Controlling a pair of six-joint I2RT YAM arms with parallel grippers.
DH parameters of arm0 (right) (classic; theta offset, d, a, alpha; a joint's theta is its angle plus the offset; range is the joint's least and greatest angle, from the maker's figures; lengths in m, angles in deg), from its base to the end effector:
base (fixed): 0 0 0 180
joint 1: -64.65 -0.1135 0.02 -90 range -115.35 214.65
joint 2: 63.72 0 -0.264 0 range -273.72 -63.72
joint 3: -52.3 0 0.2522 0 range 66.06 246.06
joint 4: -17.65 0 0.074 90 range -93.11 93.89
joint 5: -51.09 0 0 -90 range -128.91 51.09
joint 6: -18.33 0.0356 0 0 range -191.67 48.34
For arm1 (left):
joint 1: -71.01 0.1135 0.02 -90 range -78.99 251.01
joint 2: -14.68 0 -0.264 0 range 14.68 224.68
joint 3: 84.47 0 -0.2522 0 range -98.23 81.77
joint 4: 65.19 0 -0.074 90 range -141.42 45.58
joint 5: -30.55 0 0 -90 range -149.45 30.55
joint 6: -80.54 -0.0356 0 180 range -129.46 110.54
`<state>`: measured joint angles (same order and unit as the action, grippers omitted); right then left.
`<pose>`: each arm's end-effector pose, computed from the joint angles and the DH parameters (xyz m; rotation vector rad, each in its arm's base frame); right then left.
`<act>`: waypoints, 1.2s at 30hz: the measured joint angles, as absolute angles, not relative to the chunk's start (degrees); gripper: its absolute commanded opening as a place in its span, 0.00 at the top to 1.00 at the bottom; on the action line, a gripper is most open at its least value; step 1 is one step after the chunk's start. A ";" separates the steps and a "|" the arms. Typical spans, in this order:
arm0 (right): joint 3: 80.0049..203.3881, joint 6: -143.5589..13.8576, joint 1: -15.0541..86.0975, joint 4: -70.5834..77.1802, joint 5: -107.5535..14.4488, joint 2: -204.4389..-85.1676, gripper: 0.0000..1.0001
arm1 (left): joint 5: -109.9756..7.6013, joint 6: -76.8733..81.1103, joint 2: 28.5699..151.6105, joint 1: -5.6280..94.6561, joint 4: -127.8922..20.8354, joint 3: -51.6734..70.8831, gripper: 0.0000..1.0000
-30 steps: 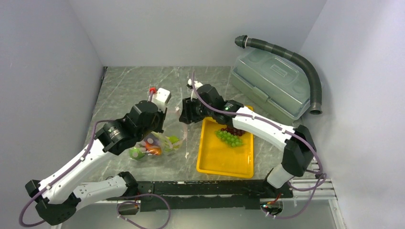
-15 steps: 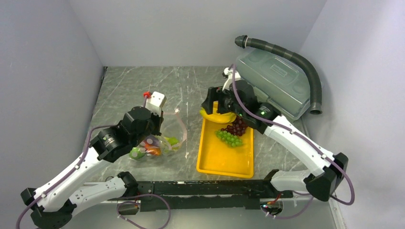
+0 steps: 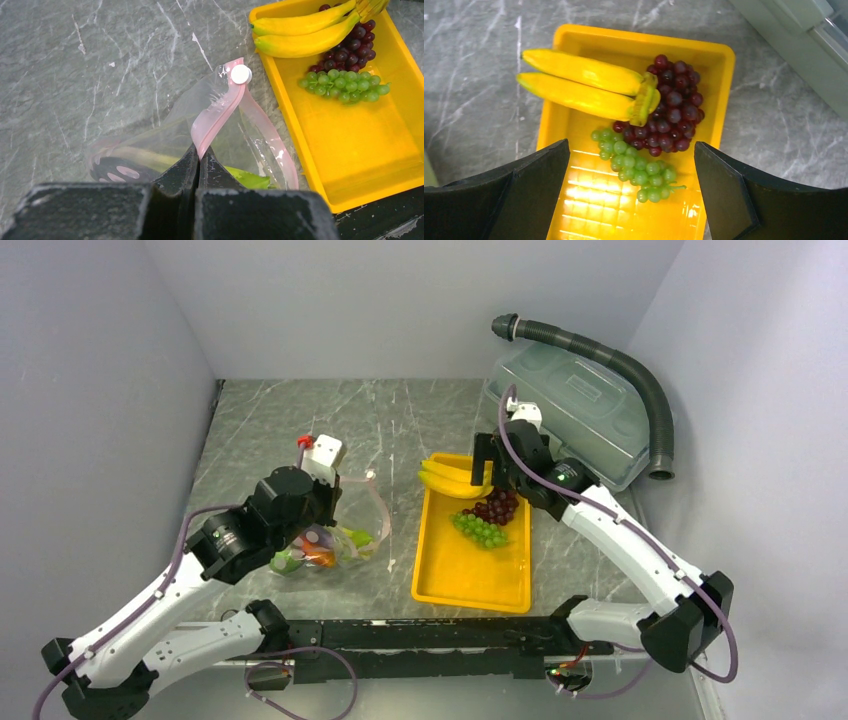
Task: Place the food in the zip-top bag and seal the zipper
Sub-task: Pick up the fake fruit from the zipper food storage bag.
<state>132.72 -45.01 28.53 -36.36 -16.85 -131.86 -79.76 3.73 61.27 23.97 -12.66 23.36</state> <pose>0.2082 0.1354 0.3409 0.0102 2.2398 0.1494 0.1193 -0.1100 0.3655 0.3741 1.9884 -0.3074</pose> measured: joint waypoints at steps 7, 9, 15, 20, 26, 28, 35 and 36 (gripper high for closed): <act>131.84 -43.68 32.25 -36.62 -16.52 -133.41 0.13 | -79.02 3.73 61.27 23.97 -12.66 23.49 1.00; 131.80 -43.59 33.32 -36.12 -17.11 -134.66 0.18 | -78.76 3.73 61.27 23.97 -12.66 23.49 1.00; 131.40 -43.57 36.66 -33.82 -20.45 -138.64 0.26 | -78.34 3.73 61.27 23.97 -12.75 23.71 1.00; 130.90 -43.57 38.80 -31.79 -24.08 -141.04 0.34 | -78.10 3.73 61.27 23.97 -12.81 23.71 1.00; 130.46 -43.55 39.33 -29.62 -27.47 -143.21 0.43 | -77.69 3.73 61.27 23.97 -12.81 23.71 1.00; 130.05 -43.52 39.33 -29.08 -28.34 -143.60 0.46 | -77.69 3.73 61.27 23.97 -12.81 23.71 1.00; 128.72 -43.52 39.35 -27.96 -29.26 -145.17 0.58 | -77.69 3.73 61.27 23.97 -12.81 23.71 1.00; 128.54 -43.55 39.35 -27.88 -29.24 -145.26 0.62 | -77.69 3.73 61.27 23.97 -12.81 23.71 1.00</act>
